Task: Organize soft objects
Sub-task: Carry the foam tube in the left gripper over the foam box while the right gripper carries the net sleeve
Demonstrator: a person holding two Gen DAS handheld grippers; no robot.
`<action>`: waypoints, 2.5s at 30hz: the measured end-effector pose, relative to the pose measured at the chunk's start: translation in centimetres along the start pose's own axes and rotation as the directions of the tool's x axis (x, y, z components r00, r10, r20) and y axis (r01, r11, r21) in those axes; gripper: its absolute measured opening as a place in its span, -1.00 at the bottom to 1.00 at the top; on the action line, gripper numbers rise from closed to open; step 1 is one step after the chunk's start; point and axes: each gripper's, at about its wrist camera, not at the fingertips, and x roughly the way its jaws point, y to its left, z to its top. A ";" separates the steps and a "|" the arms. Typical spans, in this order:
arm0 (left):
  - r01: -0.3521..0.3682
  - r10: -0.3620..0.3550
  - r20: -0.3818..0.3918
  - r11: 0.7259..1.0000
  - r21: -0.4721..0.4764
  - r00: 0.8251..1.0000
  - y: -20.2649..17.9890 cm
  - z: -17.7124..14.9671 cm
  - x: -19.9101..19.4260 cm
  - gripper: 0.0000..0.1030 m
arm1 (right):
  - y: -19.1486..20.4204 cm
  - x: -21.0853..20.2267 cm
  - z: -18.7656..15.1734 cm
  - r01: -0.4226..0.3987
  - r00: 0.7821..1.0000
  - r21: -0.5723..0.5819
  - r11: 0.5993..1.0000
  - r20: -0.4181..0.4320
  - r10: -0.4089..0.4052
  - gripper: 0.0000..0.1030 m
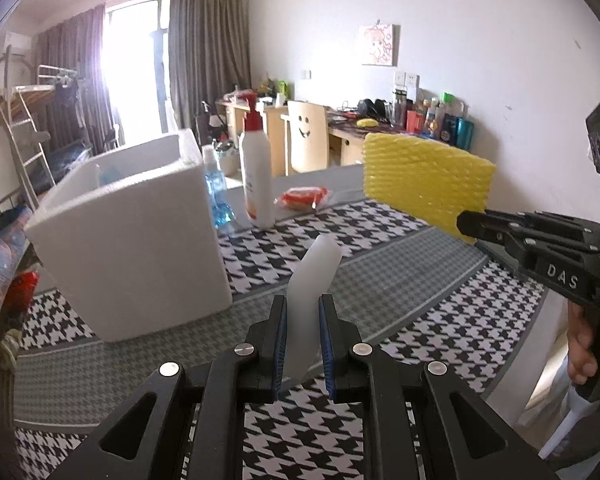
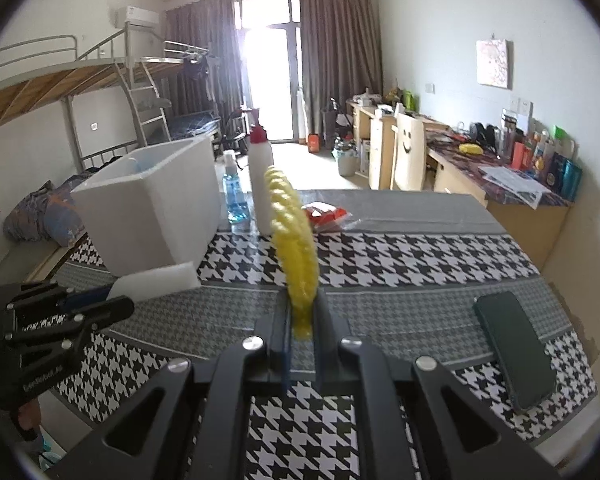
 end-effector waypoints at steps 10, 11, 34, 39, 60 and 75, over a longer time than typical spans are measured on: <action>-0.029 0.029 0.059 1.000 -0.003 0.998 0.5 2.1 -0.8 -0.68 | 0.8 0.1 1.1 -0.014 0.999 -0.041 0.999 0.030 0.015 -0.77; -0.034 0.034 0.063 0.999 -0.002 0.997 0.5 2.3 -0.9 -0.68 | 0.9 0.1 1.3 -0.018 0.999 -0.044 0.999 0.035 0.020 -0.77; -0.047 0.046 0.138 0.999 0.004 0.989 1.4 5.0 -2.1 -0.68 | 1.1 -0.6 4.2 -0.055 0.992 -0.045 0.997 0.109 0.059 -0.77; -0.050 0.048 0.157 0.999 0.009 0.986 1.7 5.5 -2.6 -0.68 | 1.0 -0.7 4.8 -0.058 0.991 -0.046 0.997 0.117 0.063 -0.77; -0.079 0.079 0.229 0.997 -0.008 0.970 2.9 8.0 -4.2 -0.68 | 1.6 -1.4 7.5 -0.068 0.984 -0.059 0.996 0.161 0.077 -0.77; -0.128 0.134 0.255 0.991 -0.040 0.958 4.5 9.0 -4.7 -0.68 | 3.0 -0.7 9.0 -0.095 0.981 -0.089 0.991 0.162 0.109 -0.77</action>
